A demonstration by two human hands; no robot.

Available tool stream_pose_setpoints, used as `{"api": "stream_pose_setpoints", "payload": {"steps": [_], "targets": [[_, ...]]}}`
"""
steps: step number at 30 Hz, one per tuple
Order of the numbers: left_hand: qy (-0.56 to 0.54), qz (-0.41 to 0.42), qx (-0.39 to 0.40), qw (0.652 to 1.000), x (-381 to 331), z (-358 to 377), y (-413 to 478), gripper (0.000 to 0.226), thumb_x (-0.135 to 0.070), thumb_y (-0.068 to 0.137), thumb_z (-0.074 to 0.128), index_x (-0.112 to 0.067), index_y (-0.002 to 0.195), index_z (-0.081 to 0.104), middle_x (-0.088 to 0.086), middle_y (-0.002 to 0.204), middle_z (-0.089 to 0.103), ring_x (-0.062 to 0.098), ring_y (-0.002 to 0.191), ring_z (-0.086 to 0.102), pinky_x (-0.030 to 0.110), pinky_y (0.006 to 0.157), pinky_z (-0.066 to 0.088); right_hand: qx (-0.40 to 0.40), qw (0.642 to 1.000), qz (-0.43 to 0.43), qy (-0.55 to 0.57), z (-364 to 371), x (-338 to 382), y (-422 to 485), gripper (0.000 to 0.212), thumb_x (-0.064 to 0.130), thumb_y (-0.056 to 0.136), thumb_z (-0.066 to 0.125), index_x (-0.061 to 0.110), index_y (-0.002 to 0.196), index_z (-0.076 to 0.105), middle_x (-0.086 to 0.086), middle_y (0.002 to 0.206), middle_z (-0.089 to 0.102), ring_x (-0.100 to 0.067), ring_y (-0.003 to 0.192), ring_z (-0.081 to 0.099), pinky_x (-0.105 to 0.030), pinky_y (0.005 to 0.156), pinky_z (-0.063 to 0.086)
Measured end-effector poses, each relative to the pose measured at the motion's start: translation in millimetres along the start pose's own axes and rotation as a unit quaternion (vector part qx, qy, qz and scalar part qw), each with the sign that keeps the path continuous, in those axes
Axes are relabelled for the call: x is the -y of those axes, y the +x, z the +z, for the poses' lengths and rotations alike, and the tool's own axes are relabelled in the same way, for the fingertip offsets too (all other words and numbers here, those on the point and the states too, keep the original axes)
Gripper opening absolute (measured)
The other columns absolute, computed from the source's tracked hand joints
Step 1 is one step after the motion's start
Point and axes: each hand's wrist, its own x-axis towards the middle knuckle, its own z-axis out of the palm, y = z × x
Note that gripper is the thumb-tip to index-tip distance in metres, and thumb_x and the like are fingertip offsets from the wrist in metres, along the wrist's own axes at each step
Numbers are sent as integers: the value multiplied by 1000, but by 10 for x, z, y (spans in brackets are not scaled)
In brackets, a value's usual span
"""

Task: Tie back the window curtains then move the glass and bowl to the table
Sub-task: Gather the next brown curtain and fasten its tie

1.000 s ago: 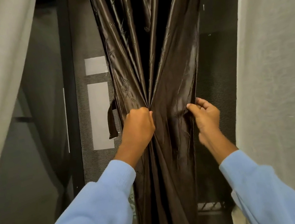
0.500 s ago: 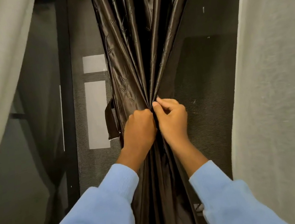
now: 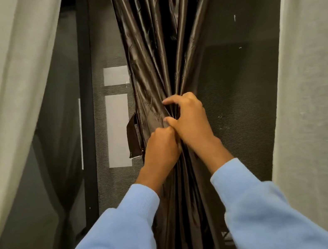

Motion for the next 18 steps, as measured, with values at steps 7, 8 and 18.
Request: {"api": "stream_pose_setpoints", "payload": {"steps": [7, 8, 18], "targets": [[-44, 22, 58, 997, 25, -290, 77, 41, -1, 85, 50, -23, 53, 34, 14, 59, 56, 37, 61, 56, 29, 51, 28, 37, 989, -72, -120, -107, 189, 6, 39, 0, 92, 47, 21, 123, 58, -7, 105, 44, -27, 84, 57, -39, 74, 53], [-44, 37, 69, 996, 41, -314, 54, 38, -6, 87, 51, -23, 54, 42, 8, 58, 56, 35, 63, 58, 30, 50, 29, 40, 988, -65, -133, -114, 176, 12, 36, 0, 93, 47, 17, 121, 61, -8, 107, 45, -29, 87, 59, -40, 77, 53], [-328, -343, -137, 870, 575, -653, 31, 25, -27, 91, 63, -8, 106, 70, 10, 99, 70, 22, 91, 66, 35, 75, 54, -16, 996, -29, -89, -115, 153, -36, 43, -3, 94, 49, 8, 134, 59, -2, 98, 47, -20, 87, 56, -28, 80, 49]]}}
